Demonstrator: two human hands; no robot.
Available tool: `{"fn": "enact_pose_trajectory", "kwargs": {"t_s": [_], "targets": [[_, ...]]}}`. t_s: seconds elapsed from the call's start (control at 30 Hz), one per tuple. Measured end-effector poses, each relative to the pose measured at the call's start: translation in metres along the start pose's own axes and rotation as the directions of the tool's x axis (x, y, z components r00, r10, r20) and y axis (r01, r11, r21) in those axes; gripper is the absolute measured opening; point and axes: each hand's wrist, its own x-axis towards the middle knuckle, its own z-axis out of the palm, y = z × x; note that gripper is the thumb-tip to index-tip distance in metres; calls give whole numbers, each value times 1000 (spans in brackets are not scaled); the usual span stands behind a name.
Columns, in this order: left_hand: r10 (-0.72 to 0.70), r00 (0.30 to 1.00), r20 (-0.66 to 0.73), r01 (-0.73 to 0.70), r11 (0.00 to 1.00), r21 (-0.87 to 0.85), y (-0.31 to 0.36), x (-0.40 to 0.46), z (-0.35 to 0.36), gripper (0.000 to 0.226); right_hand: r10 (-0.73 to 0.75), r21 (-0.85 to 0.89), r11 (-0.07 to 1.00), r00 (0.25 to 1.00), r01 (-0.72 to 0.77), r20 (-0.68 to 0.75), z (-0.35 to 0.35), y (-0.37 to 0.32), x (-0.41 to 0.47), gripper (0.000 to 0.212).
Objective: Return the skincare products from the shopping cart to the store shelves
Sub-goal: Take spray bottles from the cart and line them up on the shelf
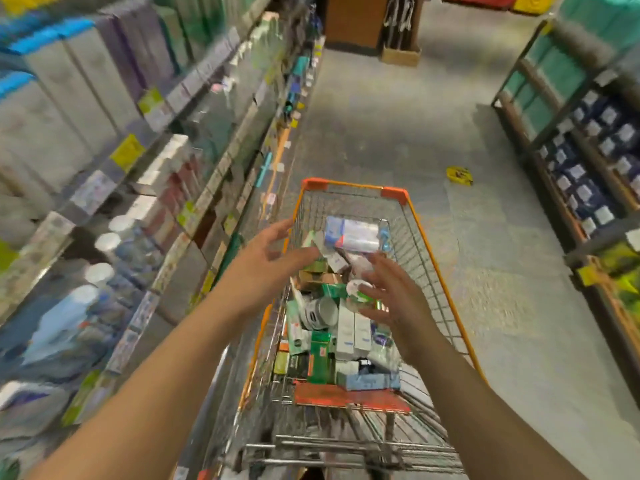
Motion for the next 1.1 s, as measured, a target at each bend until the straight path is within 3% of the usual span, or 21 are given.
{"fn": "enact_pose_trajectory", "kwargs": {"t_s": [0.07,0.2,0.37,0.47,0.53,0.63,0.77,0.97,1.1], "targets": [[-59,998,21,59,998,19,-6,20,18,99,69,46,997,996,-67,-51,-19,12,26,11],[-133,990,39,131,990,47,-24,64,51,62,202,153,971,974,-185,-104,-44,39,85,24],[-228,974,4,227,971,79,-53,114,77,65,325,271,919,940,-287,-107,-55,78,152,34],[-271,963,14,269,960,84,-71,140,91,75,382,316,890,916,-329,-124,-54,97,196,27],[-294,956,9,293,953,75,-84,156,101,78,395,388,864,910,-321,-127,-53,110,227,29],[-334,942,-2,334,942,24,-105,178,115,63,407,525,803,903,-282,-137,-51,126,276,33],[-387,921,-30,386,922,-35,-131,202,132,42,399,705,677,910,-212,-109,-51,139,339,18],[-434,898,-76,421,896,-138,-158,227,148,29,344,804,590,923,-71,-171,-50,153,400,37],[-452,890,-67,437,885,-159,-167,232,147,34,340,858,505,935,-93,-99,-44,162,427,36]]}}
